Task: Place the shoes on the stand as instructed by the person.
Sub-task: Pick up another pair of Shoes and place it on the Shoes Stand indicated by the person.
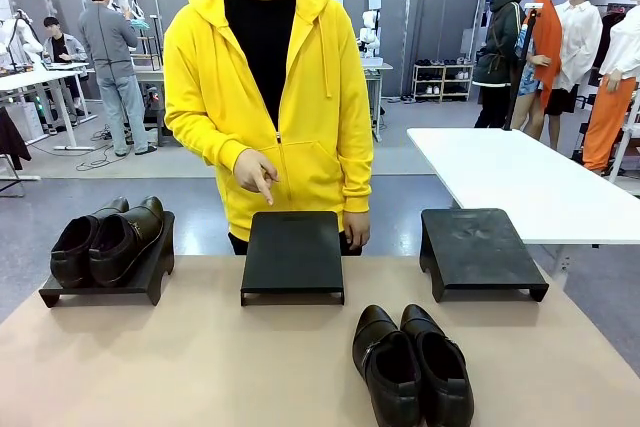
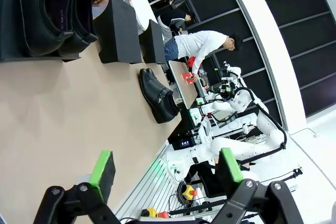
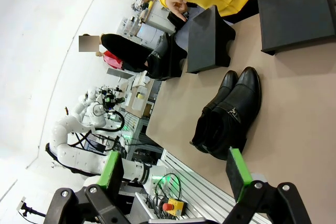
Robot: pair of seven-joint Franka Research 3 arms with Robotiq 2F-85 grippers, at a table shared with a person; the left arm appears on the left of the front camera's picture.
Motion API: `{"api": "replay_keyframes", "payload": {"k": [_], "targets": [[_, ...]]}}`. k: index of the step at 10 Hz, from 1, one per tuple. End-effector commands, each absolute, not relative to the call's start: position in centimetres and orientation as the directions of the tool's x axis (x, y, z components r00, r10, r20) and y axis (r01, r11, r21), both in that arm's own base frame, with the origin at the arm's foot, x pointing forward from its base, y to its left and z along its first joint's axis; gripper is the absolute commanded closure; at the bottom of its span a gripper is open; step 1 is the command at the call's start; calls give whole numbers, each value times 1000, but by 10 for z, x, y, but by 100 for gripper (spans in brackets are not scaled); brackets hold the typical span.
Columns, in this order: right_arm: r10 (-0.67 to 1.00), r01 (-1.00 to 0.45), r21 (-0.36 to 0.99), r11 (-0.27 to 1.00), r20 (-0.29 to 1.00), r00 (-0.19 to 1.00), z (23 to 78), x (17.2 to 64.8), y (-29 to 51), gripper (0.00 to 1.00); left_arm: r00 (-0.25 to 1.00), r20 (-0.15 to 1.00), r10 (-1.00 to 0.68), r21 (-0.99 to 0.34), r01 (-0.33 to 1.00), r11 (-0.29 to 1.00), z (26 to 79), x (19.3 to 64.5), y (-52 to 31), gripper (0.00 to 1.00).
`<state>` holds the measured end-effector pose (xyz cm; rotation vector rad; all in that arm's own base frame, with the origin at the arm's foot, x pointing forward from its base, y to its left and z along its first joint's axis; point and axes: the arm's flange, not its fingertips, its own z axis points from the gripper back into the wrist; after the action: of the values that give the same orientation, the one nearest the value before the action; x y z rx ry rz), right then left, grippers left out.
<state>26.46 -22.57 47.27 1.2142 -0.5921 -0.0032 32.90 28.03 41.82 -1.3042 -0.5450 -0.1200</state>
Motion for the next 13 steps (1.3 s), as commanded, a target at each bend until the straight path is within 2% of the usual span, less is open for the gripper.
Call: {"api": "replay_keyframes", "payload": {"k": [1,4,7,10,13], "targets": [[-220,-291,842,454,422,879,509,268,-188,0,868,451,210,-879,390,274,420,324,277,0],[4,-293,707,644,380,925,559,295,-77,0,868,451,210,-879,390,274,420,324,277,0],[170,-322,560,764,307,936,570,310,38,0,868,451,210,-879,390,274,420,324,277,0],[232,-316,355,880,258,938,541,315,125,0,868,451,210,-879,390,274,420,324,277,0],[226,-274,238,932,213,951,498,325,159,0,868,451,210,-879,390,274,420,324,277,0]]}}
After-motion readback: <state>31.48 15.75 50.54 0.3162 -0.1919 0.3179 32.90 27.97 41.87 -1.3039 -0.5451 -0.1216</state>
